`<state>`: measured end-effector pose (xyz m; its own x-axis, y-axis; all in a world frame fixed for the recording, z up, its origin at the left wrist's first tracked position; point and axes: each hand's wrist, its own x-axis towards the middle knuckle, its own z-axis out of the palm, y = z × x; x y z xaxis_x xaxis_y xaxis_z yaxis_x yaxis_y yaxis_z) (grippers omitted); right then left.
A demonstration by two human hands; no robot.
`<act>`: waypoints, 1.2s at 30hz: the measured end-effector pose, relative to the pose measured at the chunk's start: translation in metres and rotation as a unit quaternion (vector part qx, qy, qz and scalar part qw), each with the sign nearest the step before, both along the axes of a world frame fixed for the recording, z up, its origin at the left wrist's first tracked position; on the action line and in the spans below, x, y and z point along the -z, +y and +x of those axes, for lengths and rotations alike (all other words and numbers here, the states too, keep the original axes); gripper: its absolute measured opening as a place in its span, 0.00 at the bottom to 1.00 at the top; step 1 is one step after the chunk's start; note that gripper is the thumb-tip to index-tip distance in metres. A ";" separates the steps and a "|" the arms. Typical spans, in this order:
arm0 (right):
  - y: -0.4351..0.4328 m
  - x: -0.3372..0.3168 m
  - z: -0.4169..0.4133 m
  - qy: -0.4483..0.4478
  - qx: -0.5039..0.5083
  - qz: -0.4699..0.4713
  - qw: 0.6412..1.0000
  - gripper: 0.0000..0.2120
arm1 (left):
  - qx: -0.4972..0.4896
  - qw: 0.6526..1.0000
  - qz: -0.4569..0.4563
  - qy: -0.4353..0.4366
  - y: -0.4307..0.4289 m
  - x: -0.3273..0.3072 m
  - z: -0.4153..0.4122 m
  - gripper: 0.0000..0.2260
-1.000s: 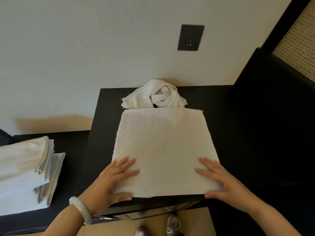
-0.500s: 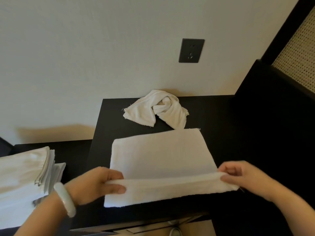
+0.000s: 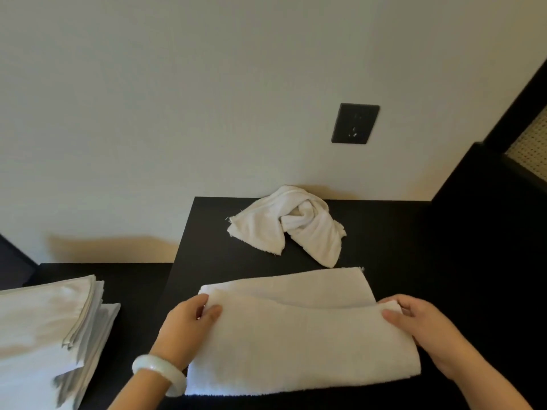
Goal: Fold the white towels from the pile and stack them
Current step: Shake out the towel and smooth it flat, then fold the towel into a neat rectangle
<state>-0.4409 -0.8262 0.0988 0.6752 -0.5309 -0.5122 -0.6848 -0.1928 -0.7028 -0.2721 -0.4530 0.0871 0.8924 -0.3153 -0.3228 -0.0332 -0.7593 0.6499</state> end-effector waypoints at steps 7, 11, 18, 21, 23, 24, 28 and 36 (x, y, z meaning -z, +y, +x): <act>0.022 0.003 0.063 -0.026 0.010 -0.169 0.985 0.01 | -0.135 0.990 -0.039 0.010 -0.005 0.003 0.004 0.08; 0.035 0.020 0.063 -0.008 0.002 -0.252 0.968 0.05 | -0.160 0.986 -0.038 -0.007 -0.019 0.001 -0.003 0.13; 0.026 0.011 0.080 -0.079 0.005 -0.316 0.945 0.07 | -0.227 0.970 -0.042 -0.080 -0.023 -0.006 -0.007 0.15; 0.028 0.021 0.088 -0.042 -0.011 -0.342 0.939 0.11 | -0.198 0.976 0.032 -0.082 -0.028 -0.003 -0.004 0.13; 0.033 0.029 0.090 0.006 -0.022 -0.391 0.920 0.11 | -0.182 0.976 0.083 -0.083 -0.031 -0.001 -0.001 0.11; 0.035 0.032 0.091 0.023 -0.026 -0.414 0.910 0.11 | -0.182 0.975 0.097 -0.086 -0.031 0.000 0.000 0.10; 0.037 0.035 0.094 0.021 -0.014 -0.435 0.900 0.10 | -0.168 0.972 0.128 -0.103 -0.033 0.004 0.001 0.07; 0.062 0.019 0.086 -0.068 -0.016 -0.495 0.866 0.20 | -0.091 0.943 0.207 -0.246 -0.048 -0.006 -0.012 0.17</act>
